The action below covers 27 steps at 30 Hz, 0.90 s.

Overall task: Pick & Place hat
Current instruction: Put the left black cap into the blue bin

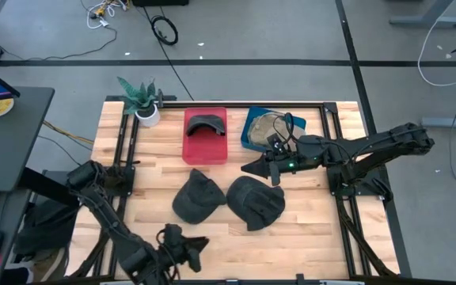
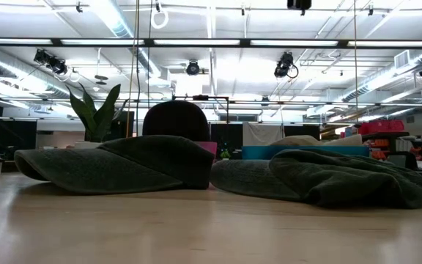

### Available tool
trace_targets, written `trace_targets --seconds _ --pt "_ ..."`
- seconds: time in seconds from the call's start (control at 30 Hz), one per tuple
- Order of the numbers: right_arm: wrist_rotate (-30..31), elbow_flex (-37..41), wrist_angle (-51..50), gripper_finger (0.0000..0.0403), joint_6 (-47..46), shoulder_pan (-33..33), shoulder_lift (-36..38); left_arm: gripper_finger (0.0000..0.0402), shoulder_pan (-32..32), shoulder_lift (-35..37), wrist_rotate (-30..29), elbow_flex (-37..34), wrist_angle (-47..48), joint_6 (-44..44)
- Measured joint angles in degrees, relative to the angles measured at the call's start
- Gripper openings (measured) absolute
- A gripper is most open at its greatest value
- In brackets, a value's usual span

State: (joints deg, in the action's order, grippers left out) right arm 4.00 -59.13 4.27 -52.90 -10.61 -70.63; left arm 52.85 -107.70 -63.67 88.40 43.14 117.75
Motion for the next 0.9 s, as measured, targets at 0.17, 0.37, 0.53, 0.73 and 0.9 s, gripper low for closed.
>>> trace_targets --seconds 0.17,0.37,0.53,0.73,0.9 --pt "-2.83 0.00 -0.11 0.0007 3.32 0.02 0.00 0.0035 -2.30 0.00 -4.95 0.02 -10.05 -4.32" --pt "-7.99 0.00 -1.27 0.0007 8.32 0.04 0.00 0.0015 -1.04 -0.72 -9.47 0.04 -19.91 -6.81" --pt "-11.00 0.00 -2.67 0.0007 11.67 0.04 0.00 0.0014 0.48 -3.68 -20.37 0.07 -36.83 -14.86" --pt "-13.77 0.00 -2.82 0.0007 13.61 0.07 0.00 0.0014 0.69 -7.52 -23.94 0.06 -50.40 -17.75" --pt "-15.92 0.00 -3.21 0.0007 14.40 0.07 0.00 0.0014 0.80 -11.50 -26.13 0.01 -62.69 -19.82"
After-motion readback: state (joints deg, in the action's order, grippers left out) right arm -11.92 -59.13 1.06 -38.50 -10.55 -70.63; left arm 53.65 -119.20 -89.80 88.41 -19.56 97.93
